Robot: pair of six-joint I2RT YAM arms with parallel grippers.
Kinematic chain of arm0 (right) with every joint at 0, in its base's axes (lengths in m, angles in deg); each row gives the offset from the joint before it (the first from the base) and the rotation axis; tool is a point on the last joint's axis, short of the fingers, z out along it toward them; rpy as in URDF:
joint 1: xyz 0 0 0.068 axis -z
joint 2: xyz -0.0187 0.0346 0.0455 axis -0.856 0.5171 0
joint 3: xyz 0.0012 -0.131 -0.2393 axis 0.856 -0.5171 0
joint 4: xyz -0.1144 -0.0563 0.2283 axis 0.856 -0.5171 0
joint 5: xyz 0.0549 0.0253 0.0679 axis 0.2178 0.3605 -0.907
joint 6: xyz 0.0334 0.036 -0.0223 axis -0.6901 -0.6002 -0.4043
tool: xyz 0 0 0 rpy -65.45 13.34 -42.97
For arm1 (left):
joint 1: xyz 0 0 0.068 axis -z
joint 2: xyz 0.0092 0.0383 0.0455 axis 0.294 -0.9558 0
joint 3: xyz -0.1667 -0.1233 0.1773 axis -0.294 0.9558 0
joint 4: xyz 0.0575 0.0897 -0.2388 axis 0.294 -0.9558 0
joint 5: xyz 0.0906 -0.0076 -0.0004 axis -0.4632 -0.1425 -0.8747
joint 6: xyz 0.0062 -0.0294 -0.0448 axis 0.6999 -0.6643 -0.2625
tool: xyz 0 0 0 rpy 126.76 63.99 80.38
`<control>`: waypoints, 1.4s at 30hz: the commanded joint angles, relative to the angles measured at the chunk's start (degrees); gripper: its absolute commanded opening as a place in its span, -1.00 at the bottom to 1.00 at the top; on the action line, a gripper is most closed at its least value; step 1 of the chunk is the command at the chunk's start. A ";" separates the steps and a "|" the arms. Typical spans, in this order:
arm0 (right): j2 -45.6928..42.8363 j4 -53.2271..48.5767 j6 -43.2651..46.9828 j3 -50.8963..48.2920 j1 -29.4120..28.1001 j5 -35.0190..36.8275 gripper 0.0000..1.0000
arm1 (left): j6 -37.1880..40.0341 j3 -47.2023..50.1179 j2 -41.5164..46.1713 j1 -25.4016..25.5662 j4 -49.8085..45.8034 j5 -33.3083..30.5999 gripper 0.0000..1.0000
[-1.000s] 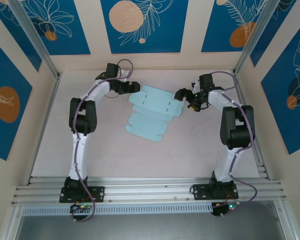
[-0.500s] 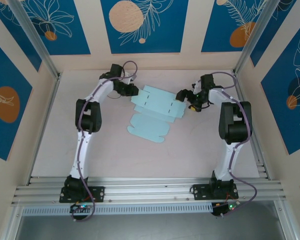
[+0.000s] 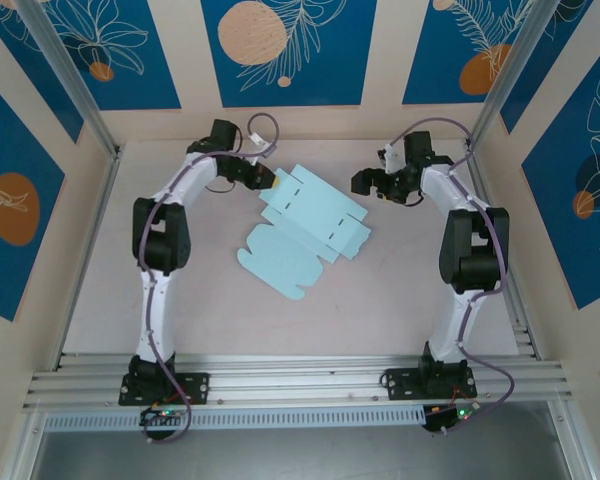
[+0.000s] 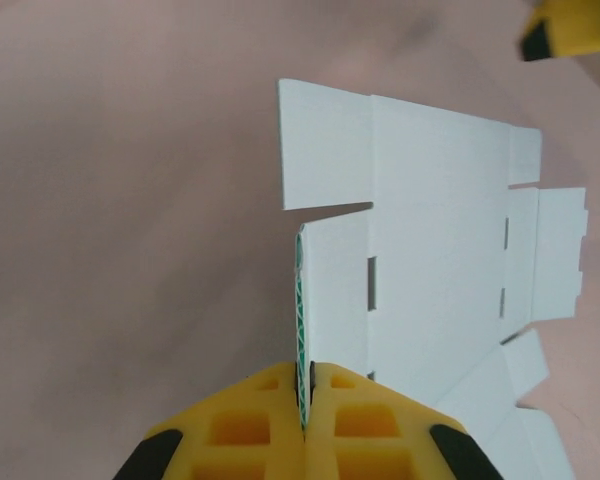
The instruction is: Fold the paper box
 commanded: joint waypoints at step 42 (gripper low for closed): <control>-13.53 15.47 8.62 -14.05 -5.64 -18.95 -0.89 | -9.54 33.87 25.86 -4.62 35.68 7.83 -1.00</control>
